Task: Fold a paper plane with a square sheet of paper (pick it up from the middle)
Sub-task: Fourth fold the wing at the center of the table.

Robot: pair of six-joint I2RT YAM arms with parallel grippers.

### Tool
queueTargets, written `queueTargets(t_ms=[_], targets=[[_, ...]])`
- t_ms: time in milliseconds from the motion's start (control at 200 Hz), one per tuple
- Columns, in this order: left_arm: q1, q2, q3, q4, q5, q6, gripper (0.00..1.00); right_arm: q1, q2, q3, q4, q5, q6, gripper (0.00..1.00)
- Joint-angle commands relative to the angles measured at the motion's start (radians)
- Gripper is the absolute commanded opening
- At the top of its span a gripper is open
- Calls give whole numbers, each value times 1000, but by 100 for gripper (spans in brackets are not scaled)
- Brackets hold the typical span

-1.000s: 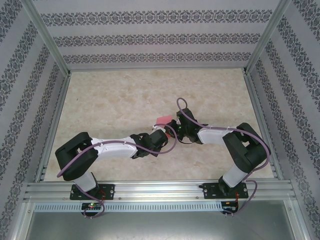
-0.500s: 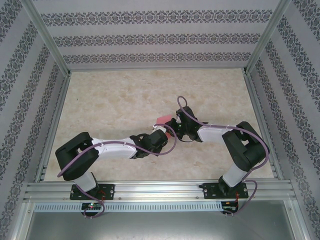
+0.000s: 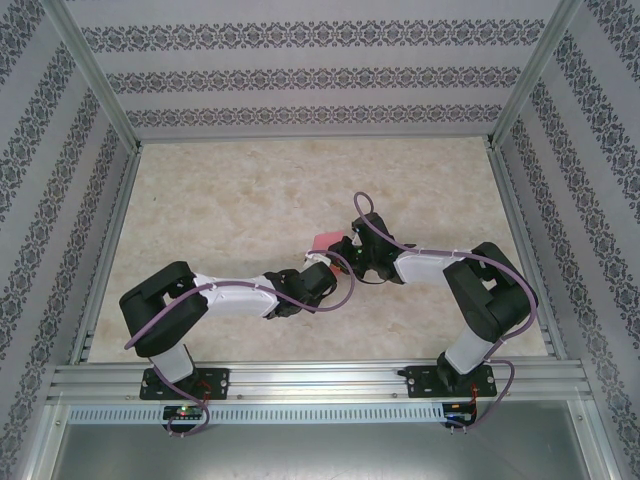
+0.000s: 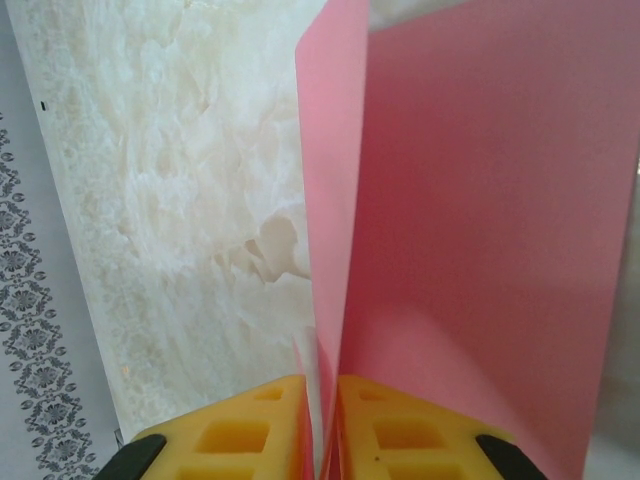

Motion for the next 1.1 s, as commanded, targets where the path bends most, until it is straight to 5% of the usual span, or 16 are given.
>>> queueTargets(t_ms=[0, 550, 864, 1094], targets=[[-13, 0, 10, 24, -27, 3, 28, -7, 11, 12, 10, -11, -2, 17], [0, -18, -12, 43, 10, -27, 2, -9, 0, 18, -17, -2, -23, 23], [133, -47, -105, 186, 312, -84, 0, -19, -138, 5, -158, 79, -98, 42], [246, -75, -191, 333, 537, -149, 0, -32, -222, -38, -150, 96, -125, 45]])
